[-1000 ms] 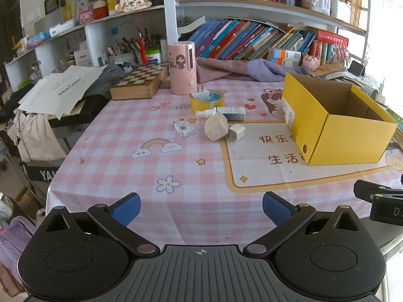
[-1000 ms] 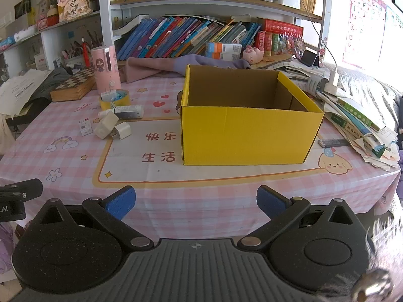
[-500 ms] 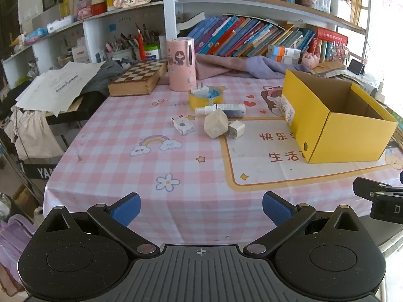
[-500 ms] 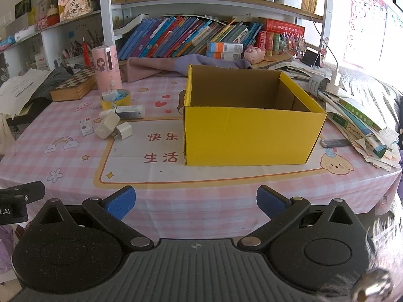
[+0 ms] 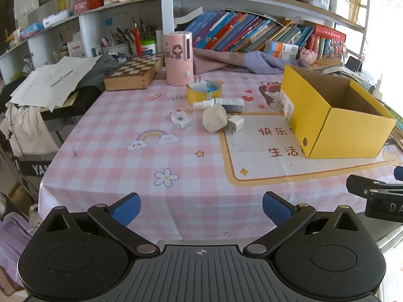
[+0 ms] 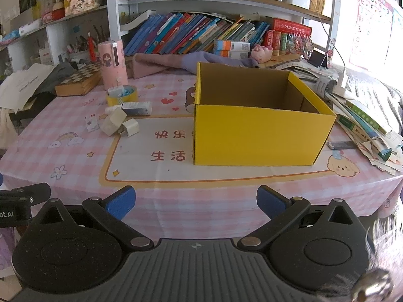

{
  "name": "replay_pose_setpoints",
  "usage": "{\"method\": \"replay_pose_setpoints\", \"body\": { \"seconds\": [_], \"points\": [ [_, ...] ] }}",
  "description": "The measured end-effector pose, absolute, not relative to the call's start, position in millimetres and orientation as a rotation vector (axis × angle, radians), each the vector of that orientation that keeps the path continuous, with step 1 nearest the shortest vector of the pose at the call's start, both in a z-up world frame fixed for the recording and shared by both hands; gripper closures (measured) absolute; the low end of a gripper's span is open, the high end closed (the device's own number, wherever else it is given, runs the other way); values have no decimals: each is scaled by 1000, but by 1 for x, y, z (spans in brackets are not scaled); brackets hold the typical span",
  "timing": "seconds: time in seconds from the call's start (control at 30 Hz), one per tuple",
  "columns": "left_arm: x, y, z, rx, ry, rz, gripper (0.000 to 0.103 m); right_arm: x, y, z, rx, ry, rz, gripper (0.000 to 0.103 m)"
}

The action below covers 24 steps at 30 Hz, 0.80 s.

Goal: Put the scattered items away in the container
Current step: 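Move both tools toward the small items beside the yellow box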

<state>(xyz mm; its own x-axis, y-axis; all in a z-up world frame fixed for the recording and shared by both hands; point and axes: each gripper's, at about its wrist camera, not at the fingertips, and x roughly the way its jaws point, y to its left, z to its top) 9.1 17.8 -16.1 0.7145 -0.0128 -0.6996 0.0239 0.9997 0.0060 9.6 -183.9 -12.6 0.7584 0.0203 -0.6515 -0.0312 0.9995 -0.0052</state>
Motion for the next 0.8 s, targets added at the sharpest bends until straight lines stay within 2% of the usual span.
{"method": "replay_pose_setpoints", "body": {
  "seconds": [0.8],
  "points": [
    [3,29,-18,50,755,2,0,16,-167,-17,-38,714,101,0]
  ]
}}
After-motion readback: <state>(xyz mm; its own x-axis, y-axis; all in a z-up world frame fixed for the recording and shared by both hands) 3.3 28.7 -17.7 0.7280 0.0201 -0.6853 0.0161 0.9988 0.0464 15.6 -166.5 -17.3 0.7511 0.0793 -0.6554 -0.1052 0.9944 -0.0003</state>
